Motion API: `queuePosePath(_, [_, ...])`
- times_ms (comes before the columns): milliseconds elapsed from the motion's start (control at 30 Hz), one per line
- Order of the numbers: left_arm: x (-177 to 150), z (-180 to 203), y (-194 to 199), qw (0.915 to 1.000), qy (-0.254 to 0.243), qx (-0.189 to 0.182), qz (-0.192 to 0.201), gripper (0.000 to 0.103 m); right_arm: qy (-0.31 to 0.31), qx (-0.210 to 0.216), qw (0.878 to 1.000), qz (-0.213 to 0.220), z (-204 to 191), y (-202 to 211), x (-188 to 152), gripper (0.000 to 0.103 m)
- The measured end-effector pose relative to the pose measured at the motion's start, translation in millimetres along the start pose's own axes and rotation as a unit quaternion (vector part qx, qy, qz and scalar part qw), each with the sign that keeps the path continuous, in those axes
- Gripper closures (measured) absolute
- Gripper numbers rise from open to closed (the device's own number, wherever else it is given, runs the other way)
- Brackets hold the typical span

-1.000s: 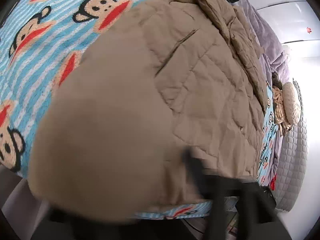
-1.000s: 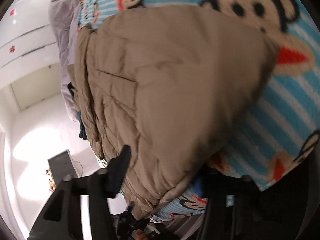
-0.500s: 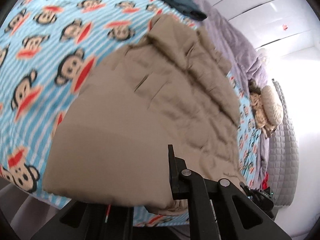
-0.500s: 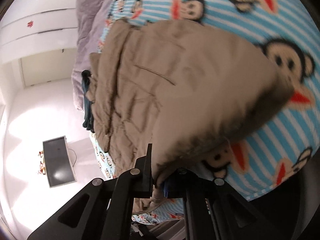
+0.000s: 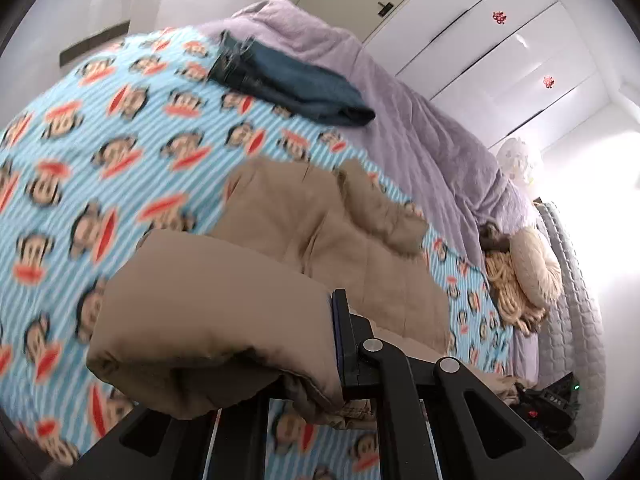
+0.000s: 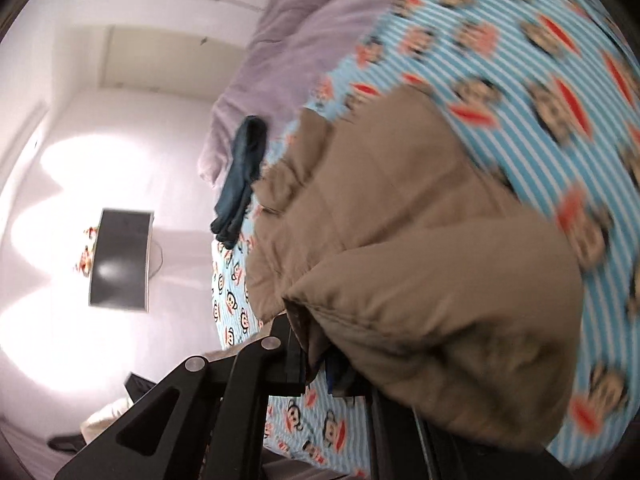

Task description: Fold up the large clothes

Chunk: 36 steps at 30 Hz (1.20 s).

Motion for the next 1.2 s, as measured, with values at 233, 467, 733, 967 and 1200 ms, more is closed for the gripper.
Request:
queuePosePath(233, [71, 18, -69, 0.999, -0.031, 0.029, -0.013, 0.091, 0.069, -0.032, 0.997, -0.002, -38, -46, 86, 0.096])
queuePosePath(467, [110, 6, -169, 0.9918, -0.075, 0.068, -0.079, 0.091, 0.057, -0.082, 0.995, 0.007, -31, -109, 140, 0.096])
queuePosePath(733, [111, -14, -237, 0.9845, -0.094, 0.098, -0.111, 0.091, -0.003, -0.135, 0.991, -0.02, 18, -184, 166, 0.096])
queuePosePath(967, [111, 0, -212, 0.982, -0.127, 0.111, -0.085, 0.084, 0.007, -0.134, 0.99, -0.035, 19, -193, 173, 0.095])
queuePosePath(1200, [104, 24, -180, 0.9635, -0.218, 0.153, -0.019, 0.005, 0.041, -0.126, 0.991, -0.035, 9, -178, 178, 0.045])
Point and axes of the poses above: each gripper's, at about its wrist camera, not at the fingertips, and y roughly against the way its jaws point, z to its right, x to its top, the point moved 1 cm from there along -y, roughly the way its jaws point, and after that the axes turned 1 degree about -x, right-handed, at the moved point
